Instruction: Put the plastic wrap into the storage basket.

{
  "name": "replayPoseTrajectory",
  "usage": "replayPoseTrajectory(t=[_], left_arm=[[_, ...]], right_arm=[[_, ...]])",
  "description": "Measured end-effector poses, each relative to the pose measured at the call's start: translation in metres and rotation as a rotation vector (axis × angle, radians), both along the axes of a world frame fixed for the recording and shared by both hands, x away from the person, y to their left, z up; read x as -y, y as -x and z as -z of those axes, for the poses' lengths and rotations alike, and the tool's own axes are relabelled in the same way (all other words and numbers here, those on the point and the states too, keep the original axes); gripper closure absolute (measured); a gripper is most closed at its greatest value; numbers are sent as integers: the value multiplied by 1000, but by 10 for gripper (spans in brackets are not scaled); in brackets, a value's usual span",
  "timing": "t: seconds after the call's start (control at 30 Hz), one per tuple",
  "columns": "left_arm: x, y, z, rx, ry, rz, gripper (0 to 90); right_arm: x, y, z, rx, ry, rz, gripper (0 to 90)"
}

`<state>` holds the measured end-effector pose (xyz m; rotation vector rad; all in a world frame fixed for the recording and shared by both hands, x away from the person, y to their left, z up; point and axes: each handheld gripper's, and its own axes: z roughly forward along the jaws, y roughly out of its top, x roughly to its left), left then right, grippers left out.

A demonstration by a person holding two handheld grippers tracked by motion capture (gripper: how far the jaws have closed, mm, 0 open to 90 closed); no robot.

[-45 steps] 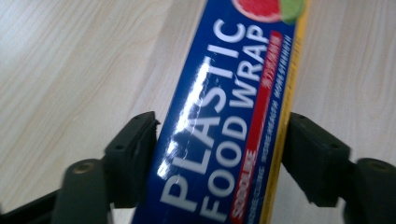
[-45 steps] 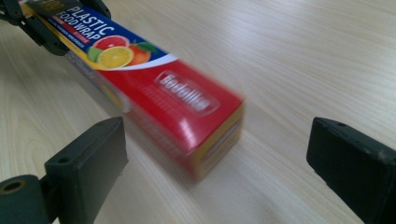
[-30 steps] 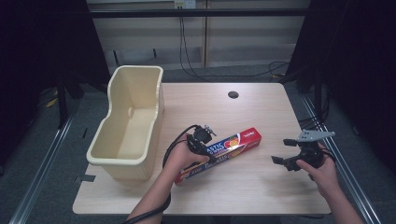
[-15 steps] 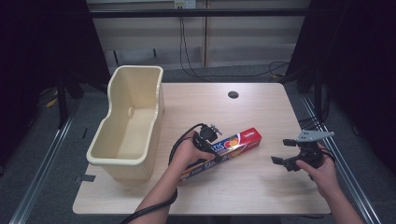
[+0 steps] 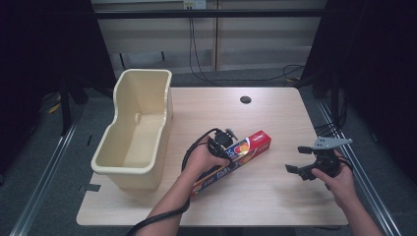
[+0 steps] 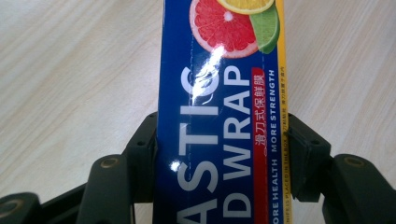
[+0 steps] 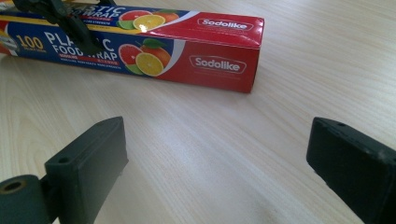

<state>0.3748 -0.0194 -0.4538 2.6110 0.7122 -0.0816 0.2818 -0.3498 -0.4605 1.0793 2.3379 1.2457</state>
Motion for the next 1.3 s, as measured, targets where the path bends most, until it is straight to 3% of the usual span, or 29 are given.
replayPoseTrajectory(t=[0.33, 0.47, 0.57, 0.77, 0.87, 1.07, 1.3], left_arm=[[-5, -1, -22, -64, 4, -30, 412], [-10, -1, -37, -86, 6, -47, 412], [-13, -1, -45, -94, 11, -75, 412], [-21, -3, -61, -102, -8, -81, 411], [-25, -3, -66, -111, -6, -116, 411], [-33, -5, -77, -114, -28, -118, 411], [-43, -5, -89, -115, -22, -151, 411]], right_arm=[[-2, 0, 0, -1, 1, 1, 46], [-1, 1, 0, -4, -3, 3, 42], [-1, 0, 0, -7, -4, 0, 38], [-4, 0, 1, -8, -1, -4, 22], [-5, 0, 1, -4, 1, -11, 20], [-6, 0, 0, -7, -2, -17, 18], [-7, 0, 1, -10, -3, -16, 18]])
